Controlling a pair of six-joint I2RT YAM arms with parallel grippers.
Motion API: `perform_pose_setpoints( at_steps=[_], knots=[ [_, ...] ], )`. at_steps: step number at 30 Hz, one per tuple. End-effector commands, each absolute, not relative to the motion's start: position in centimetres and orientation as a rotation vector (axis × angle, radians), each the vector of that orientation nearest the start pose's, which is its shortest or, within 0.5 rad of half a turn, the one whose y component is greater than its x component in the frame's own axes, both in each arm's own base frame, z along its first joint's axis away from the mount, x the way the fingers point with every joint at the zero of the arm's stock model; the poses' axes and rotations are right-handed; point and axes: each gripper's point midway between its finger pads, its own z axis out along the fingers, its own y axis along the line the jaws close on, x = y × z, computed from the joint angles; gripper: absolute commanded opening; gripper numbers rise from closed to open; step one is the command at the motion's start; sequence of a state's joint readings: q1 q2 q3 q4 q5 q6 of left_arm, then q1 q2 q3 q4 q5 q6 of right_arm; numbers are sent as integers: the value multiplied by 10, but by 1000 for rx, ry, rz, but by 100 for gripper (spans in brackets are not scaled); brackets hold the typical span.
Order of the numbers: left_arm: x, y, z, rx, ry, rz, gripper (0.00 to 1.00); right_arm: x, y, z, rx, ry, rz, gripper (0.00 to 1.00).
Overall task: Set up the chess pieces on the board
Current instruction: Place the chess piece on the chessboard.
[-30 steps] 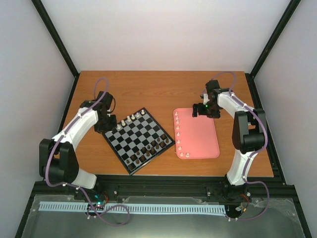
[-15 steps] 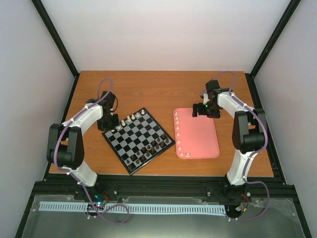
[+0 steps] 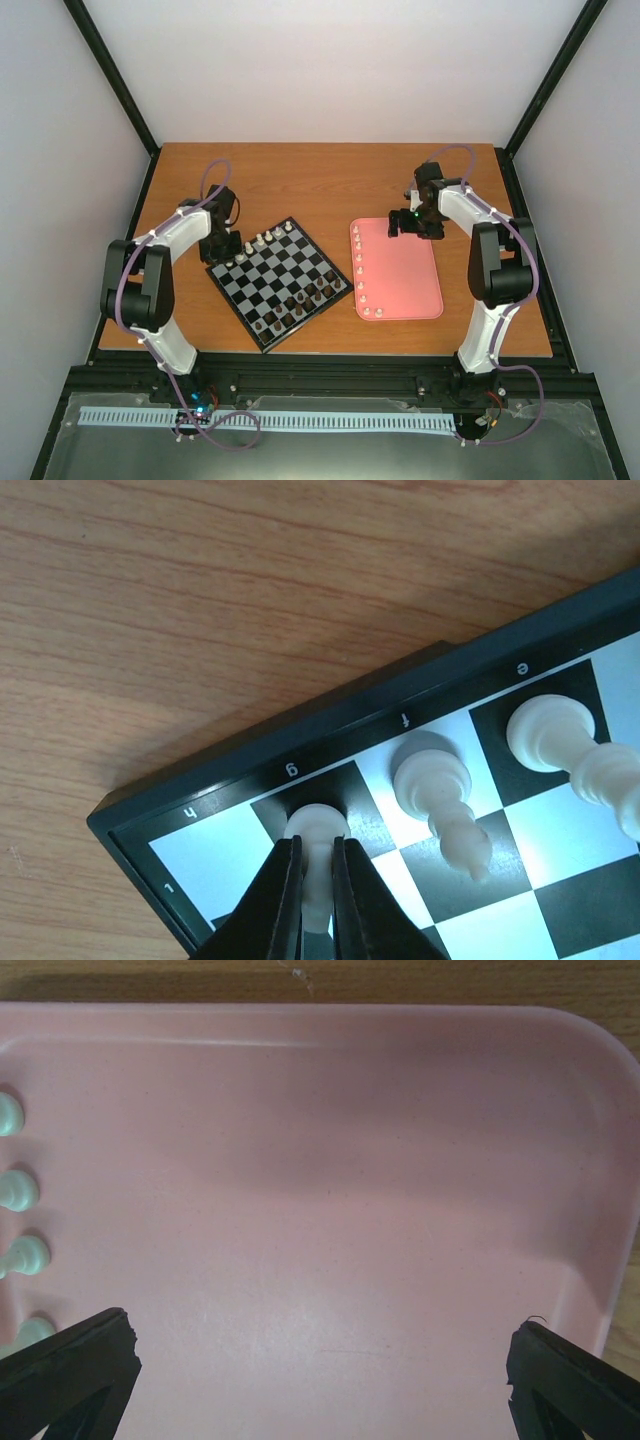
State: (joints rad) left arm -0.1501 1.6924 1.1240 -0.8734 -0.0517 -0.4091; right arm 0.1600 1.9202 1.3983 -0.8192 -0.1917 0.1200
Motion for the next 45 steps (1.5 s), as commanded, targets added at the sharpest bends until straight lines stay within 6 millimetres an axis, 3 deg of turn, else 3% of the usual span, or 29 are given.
perform_pose_setpoints(
  at_steps=[1,30,41,45],
  knots=[
    [339,-39,57,-376,2937,3,1,399,101,52,-107,2931,327,100],
    [319,-39,47,-364,2980,-4,15,398,101,50,-108,2935,329,100],
    [318,-37,59,-354,2958,-4,43,398,102,52,-112,2927,338,100],
    [316,-36,83,-355,2919,-10,54,398,102,54,-112,2925,338,100]
  ],
)
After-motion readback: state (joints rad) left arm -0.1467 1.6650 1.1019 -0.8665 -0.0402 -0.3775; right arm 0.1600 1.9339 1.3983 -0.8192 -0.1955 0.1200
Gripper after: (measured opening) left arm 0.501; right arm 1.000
